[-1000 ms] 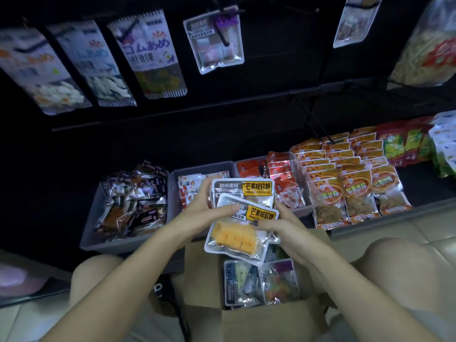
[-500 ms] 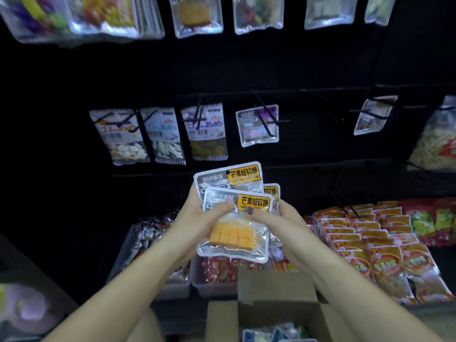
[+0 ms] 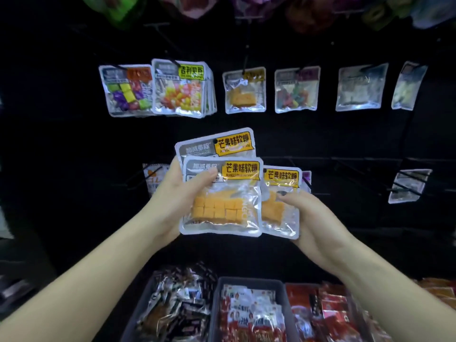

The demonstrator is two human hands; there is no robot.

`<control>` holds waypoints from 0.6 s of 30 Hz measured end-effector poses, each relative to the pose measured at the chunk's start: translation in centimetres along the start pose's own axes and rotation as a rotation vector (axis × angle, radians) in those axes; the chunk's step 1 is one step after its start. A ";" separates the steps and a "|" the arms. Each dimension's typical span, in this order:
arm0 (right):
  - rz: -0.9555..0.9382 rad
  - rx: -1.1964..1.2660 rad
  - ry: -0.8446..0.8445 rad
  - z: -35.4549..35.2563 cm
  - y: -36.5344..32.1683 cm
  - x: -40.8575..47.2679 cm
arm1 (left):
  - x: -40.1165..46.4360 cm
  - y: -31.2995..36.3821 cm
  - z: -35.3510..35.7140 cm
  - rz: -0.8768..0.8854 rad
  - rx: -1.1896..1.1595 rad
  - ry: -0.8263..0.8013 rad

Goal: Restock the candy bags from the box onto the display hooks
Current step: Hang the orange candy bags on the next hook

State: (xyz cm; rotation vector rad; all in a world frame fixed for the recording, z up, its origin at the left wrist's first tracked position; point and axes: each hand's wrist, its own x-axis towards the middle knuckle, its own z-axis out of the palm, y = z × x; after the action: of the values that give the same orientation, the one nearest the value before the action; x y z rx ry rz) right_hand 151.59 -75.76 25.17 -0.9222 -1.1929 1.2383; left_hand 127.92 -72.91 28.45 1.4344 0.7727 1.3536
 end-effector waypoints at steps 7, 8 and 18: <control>-0.209 -0.159 0.200 1.1 -5.7 4.5 | 4.6 2.7 -2.5 0.109 -0.010 0.167; -0.248 -0.198 0.215 1.3 -6.7 5.5 | 5.2 2.8 -2.8 0.120 -0.006 0.195; -0.472 -0.287 0.190 4.2 -13.2 12.6 | 9.7 0.1 -4.0 0.138 0.155 0.260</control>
State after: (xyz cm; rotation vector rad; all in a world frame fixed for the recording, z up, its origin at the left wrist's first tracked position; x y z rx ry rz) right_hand 149.21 -65.63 40.68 -0.8750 -1.3570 0.6007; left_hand 125.72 -63.10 31.55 1.4698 0.9793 1.6384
